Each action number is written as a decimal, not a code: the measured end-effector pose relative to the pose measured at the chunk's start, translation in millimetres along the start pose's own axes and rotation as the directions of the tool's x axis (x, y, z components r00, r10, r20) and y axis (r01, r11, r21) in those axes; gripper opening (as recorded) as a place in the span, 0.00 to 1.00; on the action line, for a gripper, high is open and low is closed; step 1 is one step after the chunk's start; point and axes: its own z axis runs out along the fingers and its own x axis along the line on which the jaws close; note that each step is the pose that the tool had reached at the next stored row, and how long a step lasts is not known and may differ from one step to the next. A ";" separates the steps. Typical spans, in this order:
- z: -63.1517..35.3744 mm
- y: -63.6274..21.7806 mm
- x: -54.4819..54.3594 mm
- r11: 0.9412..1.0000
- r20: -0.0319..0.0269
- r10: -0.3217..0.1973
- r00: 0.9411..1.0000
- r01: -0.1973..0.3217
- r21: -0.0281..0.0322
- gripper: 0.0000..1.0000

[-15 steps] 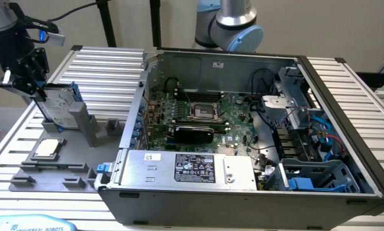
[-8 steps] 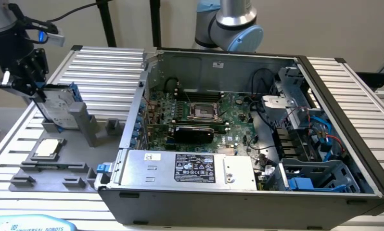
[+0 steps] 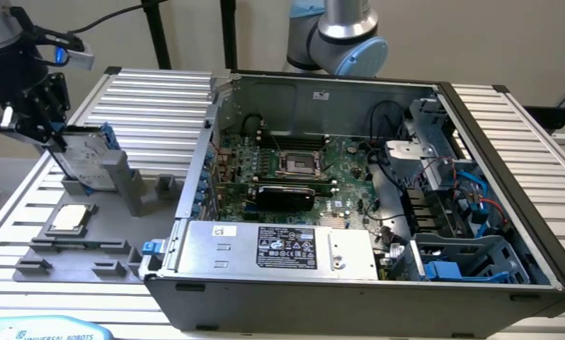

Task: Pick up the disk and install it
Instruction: 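Pick up the disk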

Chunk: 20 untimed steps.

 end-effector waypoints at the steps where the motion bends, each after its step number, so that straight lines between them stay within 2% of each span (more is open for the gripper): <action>1: 0.0 0.0 0.6 1.000 0.000 0.000 1.000 0.000 0.000 0.33; 20: -0.1 0.0 2.8 1.000 0.002 0.000 1.000 0.000 0.000 0.33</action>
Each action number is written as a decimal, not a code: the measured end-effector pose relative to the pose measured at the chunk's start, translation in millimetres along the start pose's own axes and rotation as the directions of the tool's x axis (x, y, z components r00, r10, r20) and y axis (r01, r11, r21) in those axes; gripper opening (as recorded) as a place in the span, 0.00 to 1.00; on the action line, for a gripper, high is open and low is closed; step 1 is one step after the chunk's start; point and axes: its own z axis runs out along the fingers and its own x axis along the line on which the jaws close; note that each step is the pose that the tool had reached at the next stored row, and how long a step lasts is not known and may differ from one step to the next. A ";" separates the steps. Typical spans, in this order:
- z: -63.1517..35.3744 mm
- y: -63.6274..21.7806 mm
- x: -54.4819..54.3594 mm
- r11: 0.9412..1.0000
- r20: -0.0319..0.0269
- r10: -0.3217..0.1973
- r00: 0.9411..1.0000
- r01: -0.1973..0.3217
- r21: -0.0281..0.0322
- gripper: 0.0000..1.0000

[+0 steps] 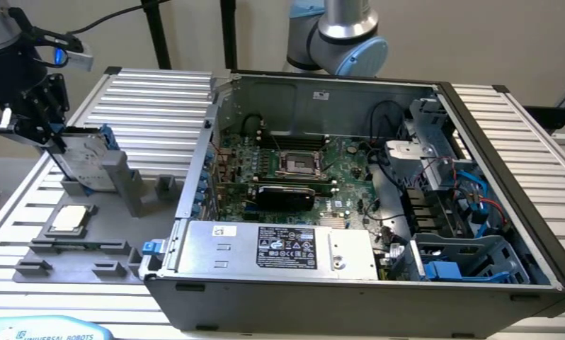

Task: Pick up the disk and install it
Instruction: 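Pick up the disk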

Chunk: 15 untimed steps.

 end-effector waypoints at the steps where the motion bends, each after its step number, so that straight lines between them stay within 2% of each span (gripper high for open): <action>1: -0.1 0.0 0.0 1.000 0.000 0.000 1.000 0.000 0.000 0.33; 7: -7.3 0.0 -0.3 1.000 0.003 0.000 1.000 0.000 0.000 0.33; 15: -26.7 -0.4 -1.2 1.000 0.013 0.000 1.000 0.000 0.000 0.33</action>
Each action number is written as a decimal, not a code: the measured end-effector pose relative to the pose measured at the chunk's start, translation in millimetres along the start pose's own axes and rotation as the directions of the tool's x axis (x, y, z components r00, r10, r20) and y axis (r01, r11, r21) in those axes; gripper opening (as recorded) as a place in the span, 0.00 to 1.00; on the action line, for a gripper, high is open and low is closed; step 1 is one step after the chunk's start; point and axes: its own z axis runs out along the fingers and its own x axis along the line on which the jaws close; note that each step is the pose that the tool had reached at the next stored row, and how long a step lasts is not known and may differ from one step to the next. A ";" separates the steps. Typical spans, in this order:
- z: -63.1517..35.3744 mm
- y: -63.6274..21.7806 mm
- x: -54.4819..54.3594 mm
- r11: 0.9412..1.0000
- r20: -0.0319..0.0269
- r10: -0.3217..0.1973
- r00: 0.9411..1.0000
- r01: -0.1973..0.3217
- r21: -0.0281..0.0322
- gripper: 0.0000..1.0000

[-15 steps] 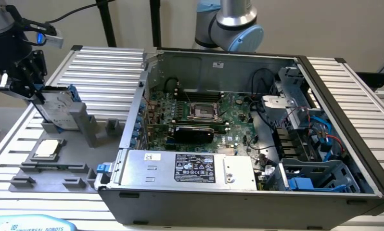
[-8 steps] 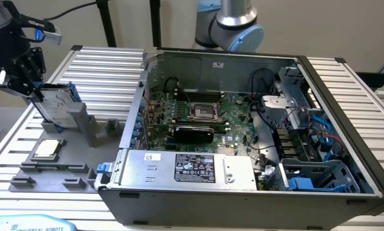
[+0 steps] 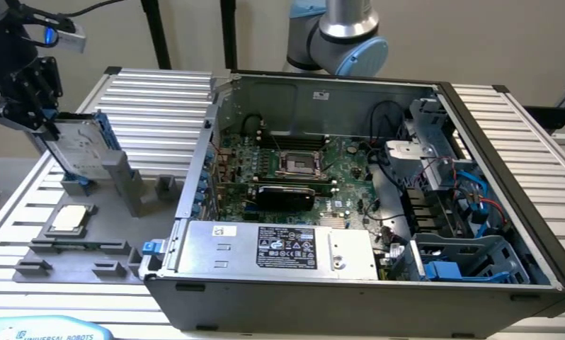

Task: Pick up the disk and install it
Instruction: 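Pick up the disk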

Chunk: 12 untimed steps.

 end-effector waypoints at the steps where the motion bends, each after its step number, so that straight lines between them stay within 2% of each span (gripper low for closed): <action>1: -2.7 0.0 -0.1 1.000 0.001 0.000 1.000 0.000 0.000 0.33; 5: -15.3 -0.3 -0.9 1.000 0.005 0.000 1.000 0.000 0.000 0.33; 12: -44.9 -1.1 -2.6 1.000 0.007 0.000 1.000 0.000 0.000 0.33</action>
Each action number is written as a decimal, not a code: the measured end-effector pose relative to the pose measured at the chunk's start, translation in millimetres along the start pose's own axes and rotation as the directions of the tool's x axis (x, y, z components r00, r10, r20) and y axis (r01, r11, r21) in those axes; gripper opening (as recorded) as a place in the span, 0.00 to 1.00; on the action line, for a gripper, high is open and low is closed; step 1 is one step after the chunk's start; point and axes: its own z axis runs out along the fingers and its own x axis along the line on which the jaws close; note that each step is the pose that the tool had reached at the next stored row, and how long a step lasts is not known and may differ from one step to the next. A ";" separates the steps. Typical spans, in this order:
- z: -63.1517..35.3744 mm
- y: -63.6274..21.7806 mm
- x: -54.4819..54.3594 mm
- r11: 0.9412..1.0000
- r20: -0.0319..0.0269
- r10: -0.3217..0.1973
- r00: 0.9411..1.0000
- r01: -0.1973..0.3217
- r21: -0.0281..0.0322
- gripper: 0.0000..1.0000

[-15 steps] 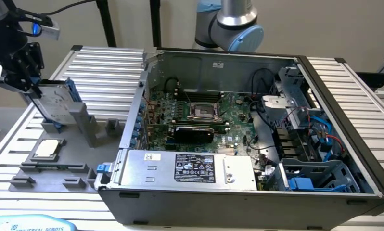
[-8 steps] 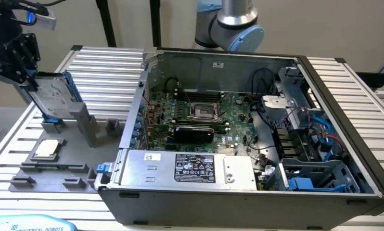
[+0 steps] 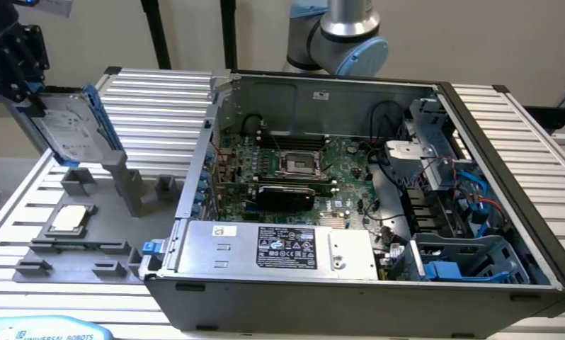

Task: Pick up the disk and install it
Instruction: 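Pick up the disk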

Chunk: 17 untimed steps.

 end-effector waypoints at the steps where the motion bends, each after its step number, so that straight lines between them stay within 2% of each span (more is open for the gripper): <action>1: -4.5 -0.2 -0.3 1.000 0.000 0.000 1.000 0.000 0.000 0.33; 10: -45.3 -4.2 -3.0 1.000 0.002 0.000 1.000 0.000 0.000 0.33; 14: -62.2 -11.3 -4.1 1.000 0.007 -0.002 1.000 0.002 0.000 0.33; 17: -74.0 -20.4 -4.9 1.000 0.011 -0.003 1.000 0.003 0.000 0.33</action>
